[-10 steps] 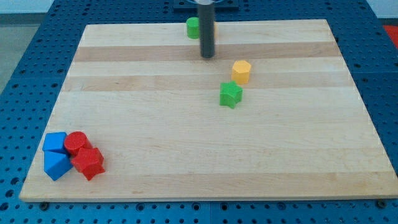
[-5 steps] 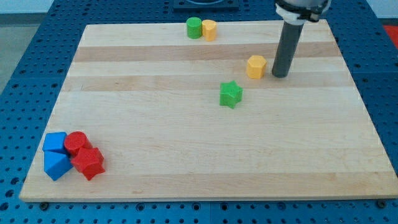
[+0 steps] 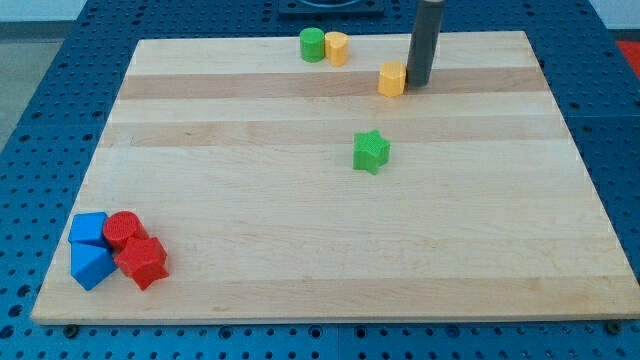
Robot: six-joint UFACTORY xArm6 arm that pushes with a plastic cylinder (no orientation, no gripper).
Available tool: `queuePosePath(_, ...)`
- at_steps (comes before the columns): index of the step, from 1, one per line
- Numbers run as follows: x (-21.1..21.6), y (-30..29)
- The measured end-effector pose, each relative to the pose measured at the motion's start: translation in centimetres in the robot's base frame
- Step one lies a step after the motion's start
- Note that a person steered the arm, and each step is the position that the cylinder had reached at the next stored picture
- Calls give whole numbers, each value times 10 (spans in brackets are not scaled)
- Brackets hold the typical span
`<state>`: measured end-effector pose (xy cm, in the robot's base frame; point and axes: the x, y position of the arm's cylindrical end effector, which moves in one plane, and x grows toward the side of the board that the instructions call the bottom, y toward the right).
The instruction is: Place the yellow hexagon to the right of yellow heart
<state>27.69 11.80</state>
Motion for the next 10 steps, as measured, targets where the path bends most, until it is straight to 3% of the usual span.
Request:
queuePosePath(2,52,6)
queuePosePath(3,56,-30)
queuePosePath(5,11,-43)
queuePosePath(7,8,-43)
queuePosePath(9,-25,-43)
queuePosePath(10,-6,-21)
